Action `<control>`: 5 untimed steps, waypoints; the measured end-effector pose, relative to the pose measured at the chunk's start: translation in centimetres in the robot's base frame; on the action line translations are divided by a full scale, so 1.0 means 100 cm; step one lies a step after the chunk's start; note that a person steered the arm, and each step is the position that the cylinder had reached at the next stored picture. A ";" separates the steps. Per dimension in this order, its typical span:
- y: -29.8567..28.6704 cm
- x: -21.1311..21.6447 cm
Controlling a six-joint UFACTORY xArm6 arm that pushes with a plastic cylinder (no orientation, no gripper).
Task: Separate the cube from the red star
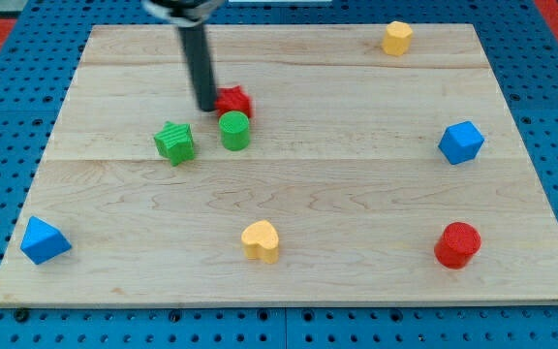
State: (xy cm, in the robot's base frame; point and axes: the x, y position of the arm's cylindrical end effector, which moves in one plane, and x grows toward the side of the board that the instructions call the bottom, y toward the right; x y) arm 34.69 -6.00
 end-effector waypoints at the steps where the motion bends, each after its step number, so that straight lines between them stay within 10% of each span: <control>1: 0.070 -0.004; 5: 0.398 -0.002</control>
State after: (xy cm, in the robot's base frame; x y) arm 34.47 33.75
